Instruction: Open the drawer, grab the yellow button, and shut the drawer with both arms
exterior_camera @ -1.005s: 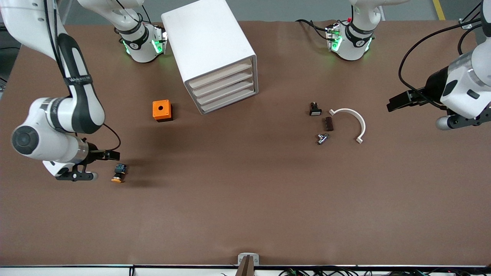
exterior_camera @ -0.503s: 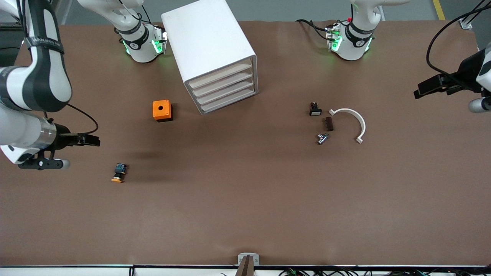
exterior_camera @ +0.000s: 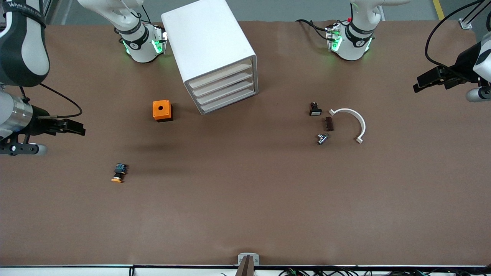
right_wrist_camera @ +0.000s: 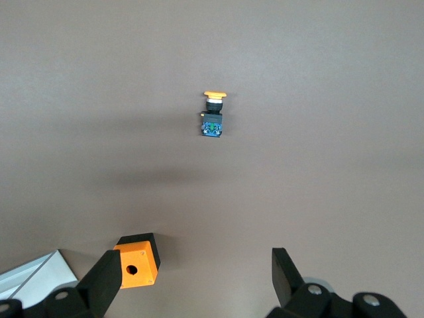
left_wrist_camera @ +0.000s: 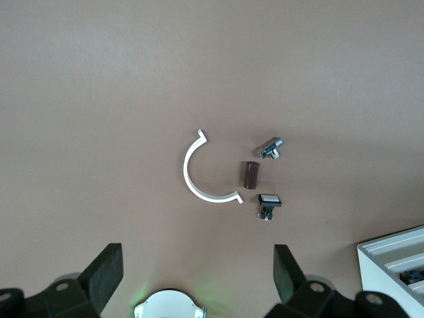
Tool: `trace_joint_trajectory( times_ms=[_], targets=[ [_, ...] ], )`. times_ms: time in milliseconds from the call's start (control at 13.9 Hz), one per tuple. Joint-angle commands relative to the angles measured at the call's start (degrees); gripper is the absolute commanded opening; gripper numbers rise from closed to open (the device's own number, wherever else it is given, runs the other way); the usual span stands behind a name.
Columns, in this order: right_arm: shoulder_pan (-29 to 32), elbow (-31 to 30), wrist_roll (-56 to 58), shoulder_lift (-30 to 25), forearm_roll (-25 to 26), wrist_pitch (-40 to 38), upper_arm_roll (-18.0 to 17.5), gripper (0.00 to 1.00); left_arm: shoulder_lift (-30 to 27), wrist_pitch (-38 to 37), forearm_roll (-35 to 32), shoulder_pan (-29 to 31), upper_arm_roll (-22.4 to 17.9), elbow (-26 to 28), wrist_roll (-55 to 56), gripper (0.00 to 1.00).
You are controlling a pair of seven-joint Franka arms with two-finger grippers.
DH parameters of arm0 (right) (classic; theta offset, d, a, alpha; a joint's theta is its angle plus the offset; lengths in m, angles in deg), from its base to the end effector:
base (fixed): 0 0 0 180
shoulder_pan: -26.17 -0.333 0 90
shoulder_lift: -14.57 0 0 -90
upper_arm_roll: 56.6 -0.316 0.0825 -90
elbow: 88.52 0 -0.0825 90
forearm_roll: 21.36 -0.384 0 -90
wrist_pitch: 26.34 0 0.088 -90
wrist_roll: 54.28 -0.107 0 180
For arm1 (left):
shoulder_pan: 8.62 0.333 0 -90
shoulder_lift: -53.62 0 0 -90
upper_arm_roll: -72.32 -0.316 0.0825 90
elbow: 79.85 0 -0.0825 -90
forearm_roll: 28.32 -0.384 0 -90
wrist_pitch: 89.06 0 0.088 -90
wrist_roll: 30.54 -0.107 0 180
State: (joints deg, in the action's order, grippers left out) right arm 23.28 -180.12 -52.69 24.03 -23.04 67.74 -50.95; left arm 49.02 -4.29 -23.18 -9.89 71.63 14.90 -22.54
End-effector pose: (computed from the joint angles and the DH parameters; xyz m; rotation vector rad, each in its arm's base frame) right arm 0.5998 -0.0221 0.5220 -3.1183 0.0373 0.1880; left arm 0.5186 -0.0153 0.6218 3.0484 0.1914 -0.1535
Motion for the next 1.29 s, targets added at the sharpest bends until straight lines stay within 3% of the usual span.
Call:
trace_joint_trajectory(
  times_ms=[0, 646, 1221],
  targets=[
    [0.4, 0.3, 0.6, -2.7, 1.2, -2.6, -0.4, 1.0, -2.0, 1.6, -1.0, -0.3, -0.5, 1.2, -0.7, 1.0],
    [0.6, 4.2, 0.7, -2.2, 1.2, -3.0, -0.5, 1.0, 2.6, 2.0, -4.2, -1.2, -0.1, -8.6, -0.7, 1.0],
    [1.3, 7.7, 0.8, -2.0, 2.3, -7.2, -0.4, 1.0, 3.8, 1.5, -4.4, -1.3, 0.1, -8.3, -1.8, 1.0]
  ],
)
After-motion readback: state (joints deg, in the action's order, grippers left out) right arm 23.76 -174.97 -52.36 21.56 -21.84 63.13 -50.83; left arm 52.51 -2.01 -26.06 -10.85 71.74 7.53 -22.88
